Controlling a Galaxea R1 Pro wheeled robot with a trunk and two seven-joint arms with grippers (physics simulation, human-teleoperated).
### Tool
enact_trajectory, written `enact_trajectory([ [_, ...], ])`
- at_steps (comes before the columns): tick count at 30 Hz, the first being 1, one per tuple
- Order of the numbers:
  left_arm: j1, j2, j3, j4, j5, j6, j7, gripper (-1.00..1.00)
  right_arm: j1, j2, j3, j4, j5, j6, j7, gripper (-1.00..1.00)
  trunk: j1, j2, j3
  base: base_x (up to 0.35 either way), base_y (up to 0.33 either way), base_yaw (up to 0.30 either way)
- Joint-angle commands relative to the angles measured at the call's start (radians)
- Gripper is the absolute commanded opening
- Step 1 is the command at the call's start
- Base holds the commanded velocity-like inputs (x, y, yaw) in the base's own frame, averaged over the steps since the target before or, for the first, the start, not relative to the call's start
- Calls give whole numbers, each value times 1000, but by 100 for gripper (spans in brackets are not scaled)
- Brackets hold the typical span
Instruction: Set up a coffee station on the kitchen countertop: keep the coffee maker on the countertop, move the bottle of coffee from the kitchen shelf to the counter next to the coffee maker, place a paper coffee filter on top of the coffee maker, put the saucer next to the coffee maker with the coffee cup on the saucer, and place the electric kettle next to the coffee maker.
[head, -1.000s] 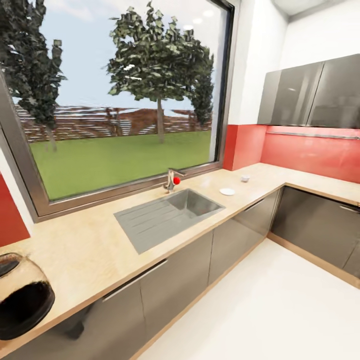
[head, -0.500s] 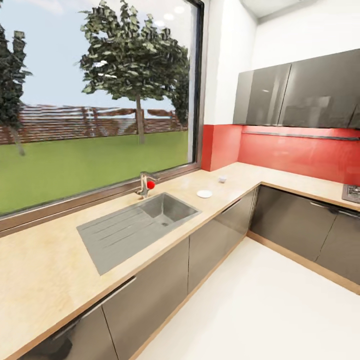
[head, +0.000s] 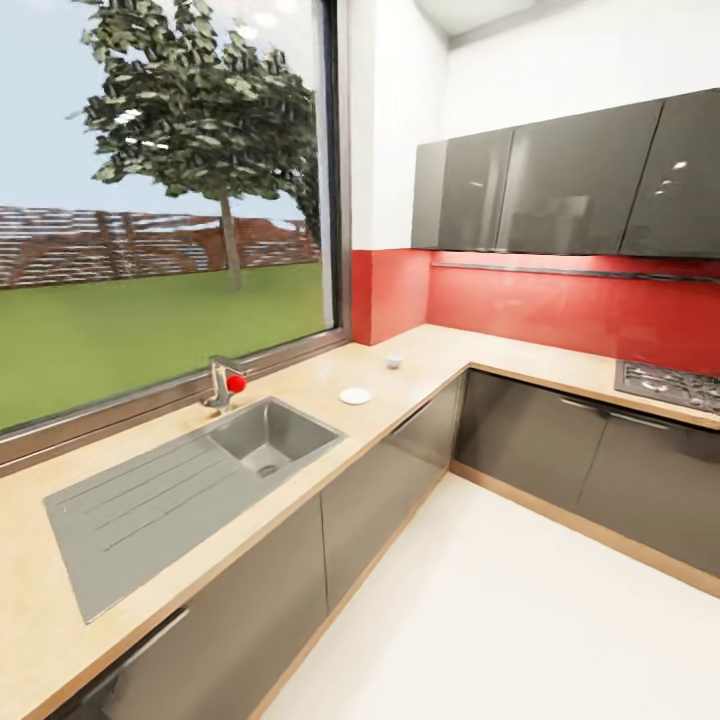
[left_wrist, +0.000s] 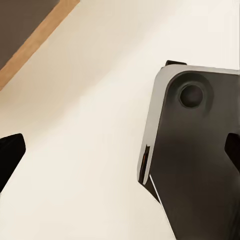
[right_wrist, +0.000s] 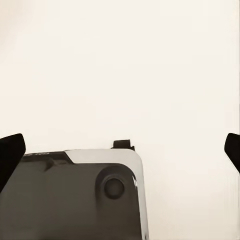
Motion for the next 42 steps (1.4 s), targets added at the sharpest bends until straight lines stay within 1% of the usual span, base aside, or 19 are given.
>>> enact_trajectory([
  [1,0,0,6,1,4,-3,-1,100,-1,0,6,1,-11,-3,5,100,1,0,0,242,-185,-272],
  [6,0,0,6,1,4,-3,-1,100,-1,-5,5,0,-12,-2,4,100,1,0,0,242,-185,-272],
  [30,1,-1,6,1,4,-3,-1,100,-1,-5,6,0,-11,-1,4,100,1,0,0,242,-185,-272],
  [34,1,-1,6,1,4,-3,-1,100,-1,-5,6,0,-11,-1,4,100,1,0,0,284,-102,-268],
  [42,1,-1,6,1,4,-3,-1,100,-1,-1,10,-1,-8,-2,6,100,1,0,0,329,-7,-70],
])
